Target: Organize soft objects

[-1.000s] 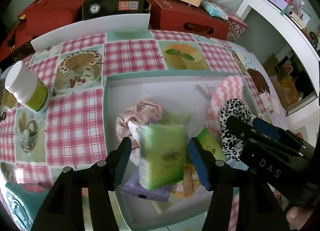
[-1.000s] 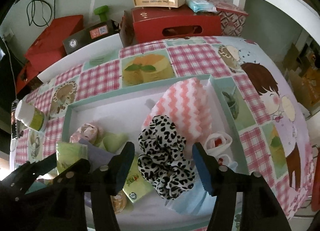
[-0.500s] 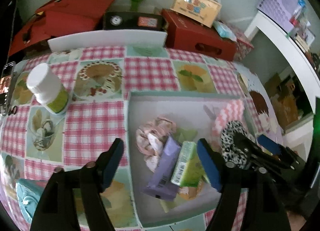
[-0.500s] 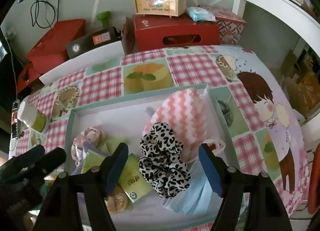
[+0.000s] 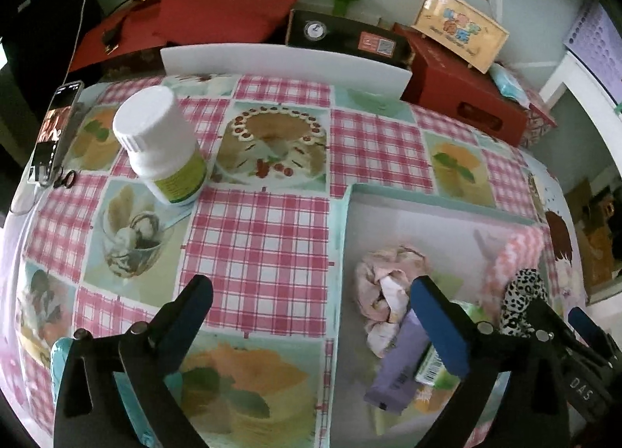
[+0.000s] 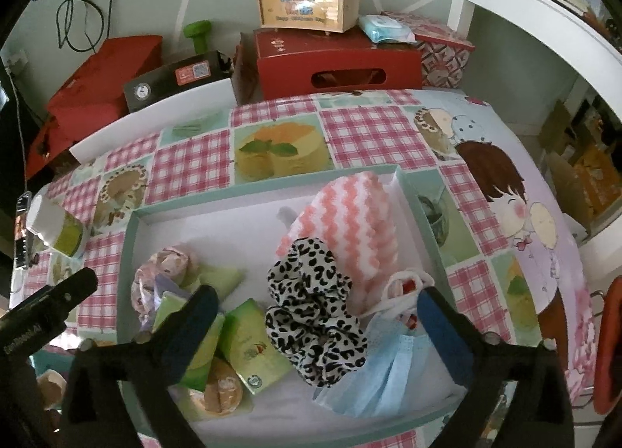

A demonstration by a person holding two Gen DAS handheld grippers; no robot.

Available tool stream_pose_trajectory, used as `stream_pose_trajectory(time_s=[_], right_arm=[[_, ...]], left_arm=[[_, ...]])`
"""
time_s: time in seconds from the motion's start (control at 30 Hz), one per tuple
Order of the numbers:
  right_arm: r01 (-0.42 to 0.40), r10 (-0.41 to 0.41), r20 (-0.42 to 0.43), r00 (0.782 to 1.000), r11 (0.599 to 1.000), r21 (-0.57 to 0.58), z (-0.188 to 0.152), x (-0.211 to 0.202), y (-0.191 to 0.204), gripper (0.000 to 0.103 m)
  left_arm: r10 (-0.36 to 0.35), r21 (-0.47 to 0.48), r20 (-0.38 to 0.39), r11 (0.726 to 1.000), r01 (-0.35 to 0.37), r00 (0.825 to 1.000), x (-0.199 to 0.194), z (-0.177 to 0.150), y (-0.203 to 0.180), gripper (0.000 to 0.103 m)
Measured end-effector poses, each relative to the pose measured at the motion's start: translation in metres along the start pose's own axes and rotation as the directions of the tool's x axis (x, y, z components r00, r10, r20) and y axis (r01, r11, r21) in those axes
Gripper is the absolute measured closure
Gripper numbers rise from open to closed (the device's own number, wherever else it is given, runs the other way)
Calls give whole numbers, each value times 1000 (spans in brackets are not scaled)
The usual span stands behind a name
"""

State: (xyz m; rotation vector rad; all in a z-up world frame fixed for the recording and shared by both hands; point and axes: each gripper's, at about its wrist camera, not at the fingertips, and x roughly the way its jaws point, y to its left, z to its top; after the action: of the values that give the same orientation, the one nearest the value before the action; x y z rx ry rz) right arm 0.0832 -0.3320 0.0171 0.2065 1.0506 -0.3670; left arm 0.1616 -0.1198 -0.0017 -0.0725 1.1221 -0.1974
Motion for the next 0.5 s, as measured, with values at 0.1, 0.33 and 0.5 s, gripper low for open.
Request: stream_pose_trajectory(time_s=[0.1, 0.33, 0.5], right_arm=[[-5, 5, -8, 1000, 1000, 4, 0, 2, -1, 0], [-1, 1, -17, 1000, 1000, 0, -1, 4, 1, 0], [2, -2, -23, 1000, 1000, 12, -1, 2, -2, 0]], left_arm=[[2, -3, -6, 1000, -2, 1000, 2, 0, 0, 2], [12, 11, -17, 1000, -12, 1000, 2, 2, -2, 2], [23, 36, -11, 999, -22, 1000, -5, 1, -5, 2]])
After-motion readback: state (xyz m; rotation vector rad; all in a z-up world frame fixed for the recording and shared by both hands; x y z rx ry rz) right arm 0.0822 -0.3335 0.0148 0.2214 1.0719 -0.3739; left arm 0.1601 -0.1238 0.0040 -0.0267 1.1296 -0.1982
